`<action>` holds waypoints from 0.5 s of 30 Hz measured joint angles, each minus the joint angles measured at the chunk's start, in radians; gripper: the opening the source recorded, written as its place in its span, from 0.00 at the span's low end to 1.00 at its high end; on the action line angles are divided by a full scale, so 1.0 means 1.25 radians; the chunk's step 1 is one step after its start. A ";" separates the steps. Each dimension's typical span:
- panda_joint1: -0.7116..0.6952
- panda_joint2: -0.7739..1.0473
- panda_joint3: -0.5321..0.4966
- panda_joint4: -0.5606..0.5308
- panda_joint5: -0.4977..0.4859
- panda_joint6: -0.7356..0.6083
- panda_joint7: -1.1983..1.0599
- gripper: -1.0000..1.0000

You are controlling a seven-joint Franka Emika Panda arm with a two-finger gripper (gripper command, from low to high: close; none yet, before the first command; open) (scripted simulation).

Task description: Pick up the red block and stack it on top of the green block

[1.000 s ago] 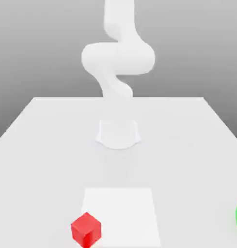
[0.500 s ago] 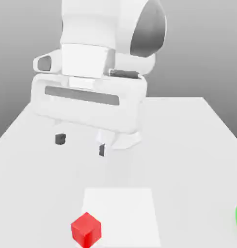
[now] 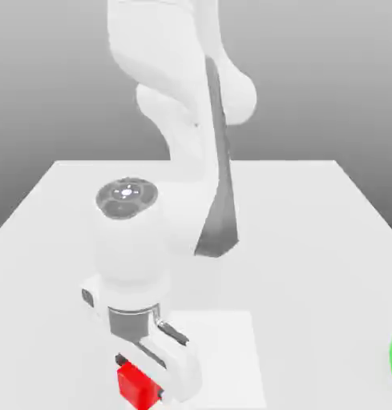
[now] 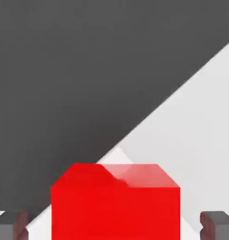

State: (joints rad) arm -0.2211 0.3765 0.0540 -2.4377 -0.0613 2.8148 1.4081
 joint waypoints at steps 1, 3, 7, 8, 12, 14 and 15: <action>0.000 0.000 0.000 0.000 0.000 0.000 0.000 0.00; 0.002 0.014 -0.002 0.002 -0.001 0.012 0.001 0.00; -0.001 -0.062 0.004 -0.010 0.013 -0.052 -0.009 0.00; -0.003 -0.090 0.007 -0.014 0.018 -0.075 -0.013 0.00; 0.061 -0.116 0.071 0.008 -0.004 -0.131 -0.033 0.00; 0.102 -0.113 0.109 0.023 -0.020 -0.146 -0.043 0.00; 0.123 -0.111 0.128 0.031 -0.028 -0.154 -0.048 0.00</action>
State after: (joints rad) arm -0.0678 0.2375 0.2141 -2.3992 -0.0967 2.6227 1.3479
